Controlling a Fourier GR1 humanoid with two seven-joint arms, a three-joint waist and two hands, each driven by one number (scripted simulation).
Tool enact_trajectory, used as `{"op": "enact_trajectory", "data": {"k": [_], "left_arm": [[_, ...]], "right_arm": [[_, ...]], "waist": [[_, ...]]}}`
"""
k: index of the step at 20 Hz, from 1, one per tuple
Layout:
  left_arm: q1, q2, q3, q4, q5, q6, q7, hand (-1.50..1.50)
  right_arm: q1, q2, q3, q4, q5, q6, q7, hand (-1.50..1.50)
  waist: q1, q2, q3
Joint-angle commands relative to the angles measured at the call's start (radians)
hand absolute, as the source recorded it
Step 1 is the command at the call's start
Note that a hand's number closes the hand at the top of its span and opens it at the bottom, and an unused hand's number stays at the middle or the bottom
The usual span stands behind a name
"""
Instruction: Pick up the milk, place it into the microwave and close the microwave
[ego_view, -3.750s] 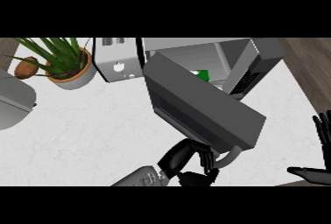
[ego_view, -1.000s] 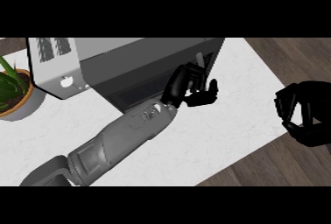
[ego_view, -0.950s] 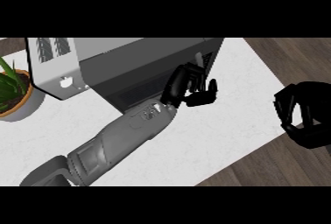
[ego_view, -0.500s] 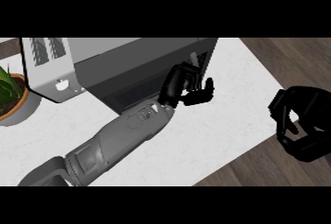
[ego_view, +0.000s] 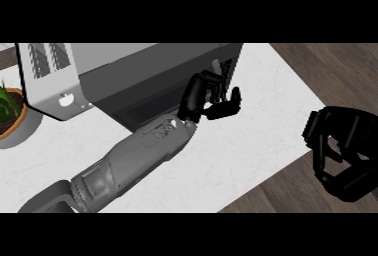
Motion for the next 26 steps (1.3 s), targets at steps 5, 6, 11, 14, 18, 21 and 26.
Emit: {"op": "enact_trajectory", "data": {"k": [5,6,11,14,18,21,26], "left_arm": [[-0.009,-0.072,0.109,0.028,0.146,-0.009,0.105,1.50],[0.010,-0.072,0.164,-0.009,0.200,-0.022,0.100,1.50],[0.049,-0.075,0.276,-0.023,0.305,-0.080,0.048,1.50],[0.071,-0.075,0.283,-0.002,0.335,-0.136,0.032,1.50],[0.099,-0.075,0.266,0.028,0.367,-0.216,0.017,1.50],[0.107,-0.071,0.257,0.042,0.390,-0.264,0.003,1.50],[0.123,-0.041,0.230,0.070,0.417,-0.364,-0.002,1.50]], "right_arm": [[0.055,-0.034,0.109,-0.049,0.009,0.098,0.045,1.50],[0.053,-0.026,0.113,-0.063,0.003,0.097,0.041,1.50],[0.119,0.002,0.158,-0.103,-0.018,0.067,0.065,1.50],[0.146,0.013,0.163,-0.136,-0.022,0.042,0.067,1.50],[0.198,0.037,0.180,-0.177,-0.011,0.000,0.068,1.50],[0.228,0.052,0.201,-0.208,-0.001,-0.020,0.072,1.50],[0.275,0.067,0.226,-0.253,0.025,-0.060,0.083,1.50]], "waist": [[0.023,0.039,-0.007],[0.040,0.040,-0.013],[0.075,0.031,-0.014],[0.099,0.026,-0.013],[0.122,0.020,-0.012],[0.135,0.019,-0.012],[0.159,0.022,-0.013]]}}
